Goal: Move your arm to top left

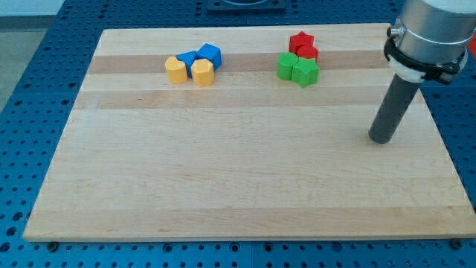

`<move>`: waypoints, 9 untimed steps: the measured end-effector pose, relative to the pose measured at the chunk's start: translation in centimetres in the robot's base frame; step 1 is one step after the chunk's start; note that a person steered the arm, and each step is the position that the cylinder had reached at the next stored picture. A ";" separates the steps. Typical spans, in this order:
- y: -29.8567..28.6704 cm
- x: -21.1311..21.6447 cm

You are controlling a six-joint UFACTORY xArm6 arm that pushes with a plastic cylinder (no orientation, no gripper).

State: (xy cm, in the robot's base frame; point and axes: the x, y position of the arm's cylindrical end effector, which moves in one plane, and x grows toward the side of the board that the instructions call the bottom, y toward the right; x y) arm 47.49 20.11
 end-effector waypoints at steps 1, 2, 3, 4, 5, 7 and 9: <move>0.0 -0.1; 0.0 -0.5; 0.0 -0.7; 0.0 -0.7; -0.6 -0.7; -5.0 0.6; -16.1 1.0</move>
State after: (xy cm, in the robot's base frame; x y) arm 48.50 4.04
